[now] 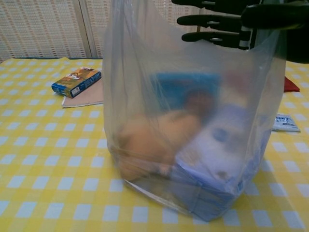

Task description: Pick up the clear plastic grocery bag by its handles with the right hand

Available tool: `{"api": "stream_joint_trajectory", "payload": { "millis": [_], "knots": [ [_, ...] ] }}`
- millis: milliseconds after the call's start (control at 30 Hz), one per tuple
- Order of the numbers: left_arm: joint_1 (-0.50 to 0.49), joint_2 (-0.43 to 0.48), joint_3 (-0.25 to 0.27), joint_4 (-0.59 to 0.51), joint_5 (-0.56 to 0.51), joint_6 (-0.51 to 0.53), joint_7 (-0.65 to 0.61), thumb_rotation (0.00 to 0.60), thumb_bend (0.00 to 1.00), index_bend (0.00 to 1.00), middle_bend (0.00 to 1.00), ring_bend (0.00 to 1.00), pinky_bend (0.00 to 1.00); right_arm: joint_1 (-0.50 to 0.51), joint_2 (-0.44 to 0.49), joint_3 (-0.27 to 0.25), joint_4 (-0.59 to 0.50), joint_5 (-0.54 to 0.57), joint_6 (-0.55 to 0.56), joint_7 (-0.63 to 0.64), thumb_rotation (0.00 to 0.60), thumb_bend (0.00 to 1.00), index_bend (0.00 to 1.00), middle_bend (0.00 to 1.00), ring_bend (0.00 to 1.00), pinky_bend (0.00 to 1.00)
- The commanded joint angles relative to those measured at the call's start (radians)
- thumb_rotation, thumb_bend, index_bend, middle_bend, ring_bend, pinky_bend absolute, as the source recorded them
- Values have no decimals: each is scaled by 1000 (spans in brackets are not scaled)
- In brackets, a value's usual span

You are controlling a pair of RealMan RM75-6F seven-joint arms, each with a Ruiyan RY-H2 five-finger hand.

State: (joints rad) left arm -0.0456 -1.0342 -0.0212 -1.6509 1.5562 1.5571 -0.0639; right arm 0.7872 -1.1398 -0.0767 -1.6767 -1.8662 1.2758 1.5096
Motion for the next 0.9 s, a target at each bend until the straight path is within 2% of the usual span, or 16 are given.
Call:
{"api": "stream_joint_trajectory", "payload": {
  "millis": [33,400,900],
  "knots": [
    [1,1,-1,0,0,2,-3,600,225,0,109,122,103,21,-9,5,1,2,-11,26,600,258,0,0,0,0],
    [9,10,-2,6,5,17,-32,600,225,0,109,122,103,89,-53,30,4,41,-86,13,600,257,0,0,0,0],
    [17,19,-3,15,11,31,-69,600,226,0,109,122,103,154,-109,63,21,71,-130,5,600,257,0,0,0,0]
  ]
}}
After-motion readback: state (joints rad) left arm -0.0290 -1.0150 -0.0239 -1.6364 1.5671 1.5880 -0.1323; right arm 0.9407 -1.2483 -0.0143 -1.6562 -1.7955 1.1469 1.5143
